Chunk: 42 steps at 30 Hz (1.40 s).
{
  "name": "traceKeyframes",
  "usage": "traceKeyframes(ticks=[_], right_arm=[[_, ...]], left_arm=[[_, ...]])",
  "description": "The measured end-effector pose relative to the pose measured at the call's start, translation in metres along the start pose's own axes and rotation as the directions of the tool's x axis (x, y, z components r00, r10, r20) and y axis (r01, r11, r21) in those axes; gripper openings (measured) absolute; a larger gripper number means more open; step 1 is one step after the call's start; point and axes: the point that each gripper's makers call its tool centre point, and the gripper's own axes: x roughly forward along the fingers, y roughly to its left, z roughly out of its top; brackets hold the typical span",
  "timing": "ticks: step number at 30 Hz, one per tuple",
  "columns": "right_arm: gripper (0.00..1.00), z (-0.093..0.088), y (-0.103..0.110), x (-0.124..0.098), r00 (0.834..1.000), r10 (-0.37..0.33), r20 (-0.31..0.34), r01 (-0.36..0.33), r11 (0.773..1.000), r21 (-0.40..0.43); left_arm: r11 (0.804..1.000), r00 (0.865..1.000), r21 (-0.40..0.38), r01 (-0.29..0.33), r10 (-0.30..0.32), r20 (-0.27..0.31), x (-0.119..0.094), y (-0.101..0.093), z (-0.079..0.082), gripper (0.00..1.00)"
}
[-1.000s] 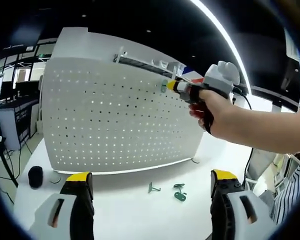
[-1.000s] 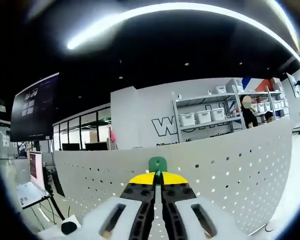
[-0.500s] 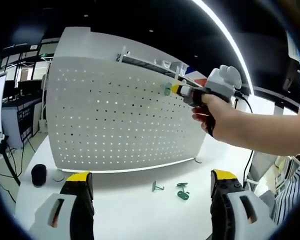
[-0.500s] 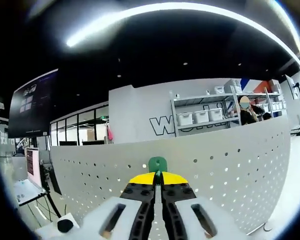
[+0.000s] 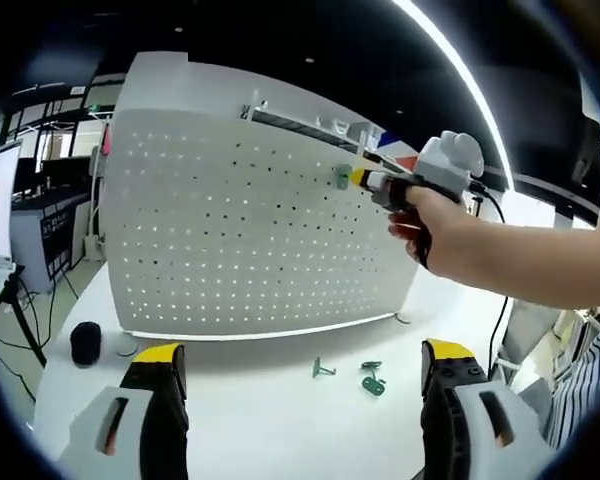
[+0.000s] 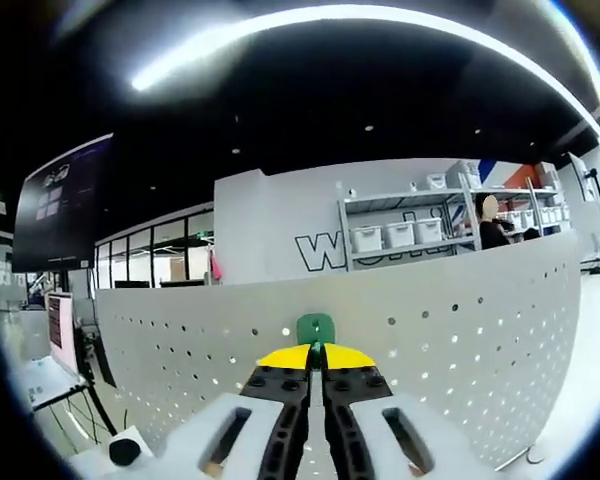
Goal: Insert the hook assembly into the mounting plate slot until the hook locks in place.
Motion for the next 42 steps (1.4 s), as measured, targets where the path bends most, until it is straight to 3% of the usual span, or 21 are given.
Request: traceKeyframes(ticks=[14,16,33,42], right_arm=[[0.00,-0.006,-0.005,0.003,1.000,-0.020,-0.003,0.020,1.000,-0.001],[0.01,-0.007,-0.006,0.005,1.000,-0.027,0.001,0.026,0.999,0.034],[0.02,-0.009,-0.005,0.011,0.997,-0.063,-0.035,0.063,0.998,0.026],[0.13,0.012,0.002,0.013,1.000,-0.020,0.000,0.020,0.999,0.036]], left_arm=[[1.000,1.000,-0.006,-0.006,0.005,-0.004,0.002,0.004,0.001,0.99],[1.000,1.000,-0.011,-0.005,0.005,-0.003,0.002,0.004,0.000,0.99],[1.000,0.998,-0.021,-0.024,0.023,-0.050,0.001,0.009,-0.021,0.98],[0.999,0.998,-0.027,-0.033,0.032,-0.058,-0.003,0.010,-0.026,0.97]])
